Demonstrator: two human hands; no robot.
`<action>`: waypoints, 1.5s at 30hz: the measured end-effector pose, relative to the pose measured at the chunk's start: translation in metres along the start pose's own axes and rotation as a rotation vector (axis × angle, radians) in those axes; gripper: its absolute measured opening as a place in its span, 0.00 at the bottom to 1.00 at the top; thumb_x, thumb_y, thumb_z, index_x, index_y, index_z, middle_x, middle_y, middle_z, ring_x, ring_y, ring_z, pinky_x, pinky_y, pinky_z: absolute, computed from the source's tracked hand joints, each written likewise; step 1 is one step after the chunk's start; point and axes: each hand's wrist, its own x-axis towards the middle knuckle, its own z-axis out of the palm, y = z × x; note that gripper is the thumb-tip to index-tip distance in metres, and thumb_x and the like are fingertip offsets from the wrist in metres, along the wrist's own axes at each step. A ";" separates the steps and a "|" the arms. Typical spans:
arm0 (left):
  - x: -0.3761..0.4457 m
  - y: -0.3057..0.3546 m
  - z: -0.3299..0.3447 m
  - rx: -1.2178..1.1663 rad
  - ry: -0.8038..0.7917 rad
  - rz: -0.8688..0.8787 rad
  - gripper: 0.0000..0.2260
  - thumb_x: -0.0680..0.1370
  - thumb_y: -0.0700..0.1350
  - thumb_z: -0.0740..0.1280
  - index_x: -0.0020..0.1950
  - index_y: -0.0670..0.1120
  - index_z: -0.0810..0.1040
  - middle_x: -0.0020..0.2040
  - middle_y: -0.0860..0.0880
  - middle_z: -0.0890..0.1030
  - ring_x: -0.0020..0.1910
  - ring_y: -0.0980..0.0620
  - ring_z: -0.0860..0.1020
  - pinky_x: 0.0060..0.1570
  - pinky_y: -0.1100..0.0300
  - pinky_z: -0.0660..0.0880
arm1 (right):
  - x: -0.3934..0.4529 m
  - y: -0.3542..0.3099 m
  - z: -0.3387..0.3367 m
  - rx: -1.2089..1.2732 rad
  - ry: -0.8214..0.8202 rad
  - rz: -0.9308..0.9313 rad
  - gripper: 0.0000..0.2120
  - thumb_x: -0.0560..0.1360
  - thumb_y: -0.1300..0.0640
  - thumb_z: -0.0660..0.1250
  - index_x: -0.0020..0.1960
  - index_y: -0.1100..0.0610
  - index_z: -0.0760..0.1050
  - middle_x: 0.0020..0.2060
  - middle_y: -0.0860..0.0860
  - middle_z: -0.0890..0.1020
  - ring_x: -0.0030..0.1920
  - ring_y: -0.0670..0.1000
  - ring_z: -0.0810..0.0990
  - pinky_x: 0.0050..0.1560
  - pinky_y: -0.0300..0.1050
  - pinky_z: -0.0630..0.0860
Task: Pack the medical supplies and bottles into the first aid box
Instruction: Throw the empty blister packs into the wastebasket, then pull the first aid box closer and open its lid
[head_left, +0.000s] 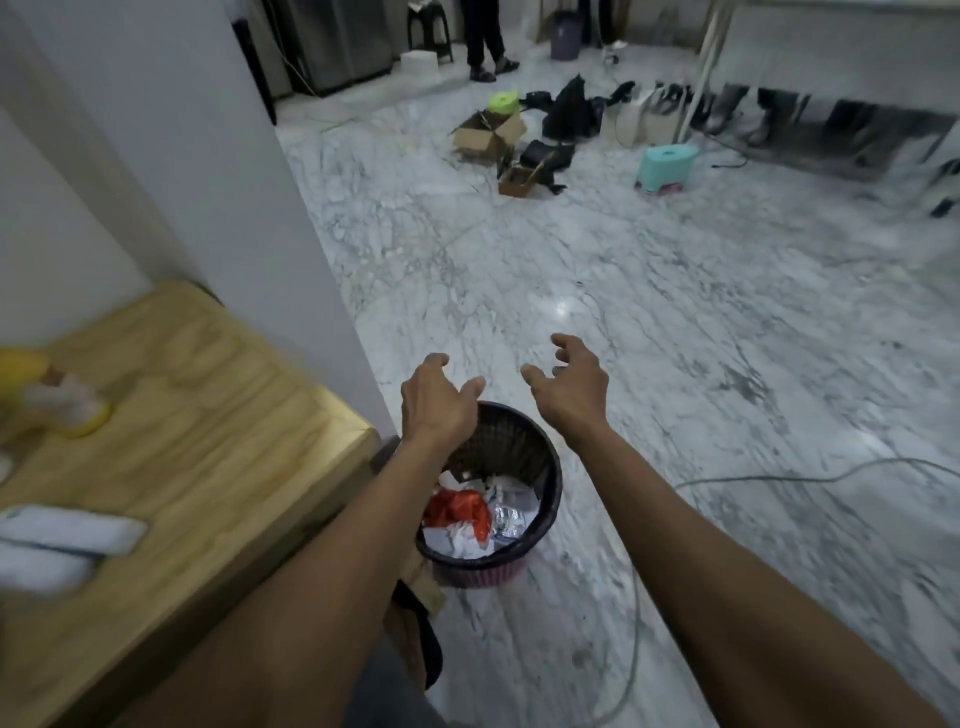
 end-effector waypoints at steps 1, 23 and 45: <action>-0.006 0.009 -0.009 -0.019 0.015 0.025 0.27 0.77 0.52 0.68 0.74 0.46 0.66 0.71 0.42 0.70 0.68 0.42 0.71 0.66 0.49 0.70 | -0.006 -0.014 -0.008 0.018 0.008 -0.027 0.27 0.74 0.54 0.72 0.71 0.52 0.68 0.67 0.54 0.75 0.65 0.55 0.75 0.64 0.55 0.75; -0.190 -0.031 -0.294 -0.042 0.638 0.181 0.22 0.75 0.52 0.71 0.66 0.44 0.75 0.62 0.46 0.79 0.61 0.49 0.78 0.61 0.50 0.75 | -0.233 -0.224 0.054 0.200 -0.458 -0.582 0.20 0.73 0.55 0.72 0.65 0.50 0.76 0.55 0.47 0.81 0.46 0.41 0.79 0.48 0.43 0.80; -0.216 -0.209 -0.418 0.076 0.976 -0.164 0.22 0.76 0.52 0.70 0.67 0.45 0.74 0.65 0.45 0.78 0.61 0.48 0.77 0.56 0.56 0.73 | -0.328 -0.264 0.253 0.092 -0.817 -0.687 0.20 0.76 0.54 0.69 0.67 0.54 0.73 0.63 0.52 0.79 0.60 0.51 0.78 0.57 0.42 0.72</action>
